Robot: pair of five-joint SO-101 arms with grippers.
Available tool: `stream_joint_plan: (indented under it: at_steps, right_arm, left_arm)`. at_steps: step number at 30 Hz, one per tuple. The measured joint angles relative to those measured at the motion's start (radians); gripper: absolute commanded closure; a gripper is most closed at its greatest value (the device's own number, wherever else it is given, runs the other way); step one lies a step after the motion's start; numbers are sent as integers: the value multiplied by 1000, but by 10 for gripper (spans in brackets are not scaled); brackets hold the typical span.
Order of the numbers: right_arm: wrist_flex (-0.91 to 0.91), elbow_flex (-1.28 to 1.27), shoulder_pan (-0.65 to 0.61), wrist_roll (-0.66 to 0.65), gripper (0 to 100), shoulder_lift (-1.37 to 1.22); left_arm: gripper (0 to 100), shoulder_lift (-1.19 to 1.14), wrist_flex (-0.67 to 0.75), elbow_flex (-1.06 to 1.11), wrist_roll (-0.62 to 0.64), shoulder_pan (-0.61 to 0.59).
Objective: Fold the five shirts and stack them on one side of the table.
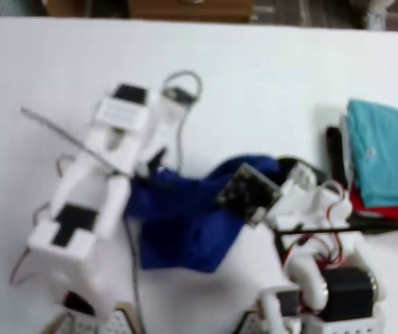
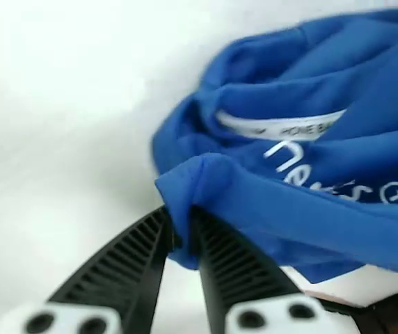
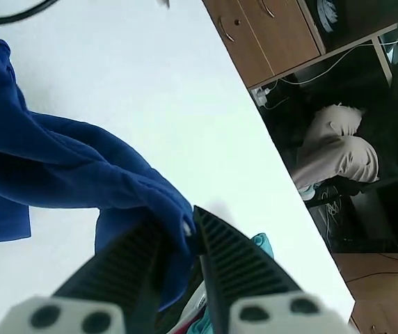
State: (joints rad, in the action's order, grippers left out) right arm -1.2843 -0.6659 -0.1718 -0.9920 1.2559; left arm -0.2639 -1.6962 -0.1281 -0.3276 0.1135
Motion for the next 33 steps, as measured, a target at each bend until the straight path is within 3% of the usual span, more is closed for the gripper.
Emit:
stream_joint_plan:
  at_steps: [13, 20, 26, 33]
  right_arm:
    - [48, 0, -2, 0, 978, 0]
    - [376, -44, -11, 64, 978, -34]
    - [671, -2, -41, 83, 978, -245]
    - [763, 282, -58, 83, 978, -489]
  left_arm:
    - [979, 29, -2, -68, -18, -221]
    - [979, 29, -23, -295, 28, -230]
    - [979, 31, -66, -608, 51, -241]
    - [979, 149, -72, -718, 51, -270]
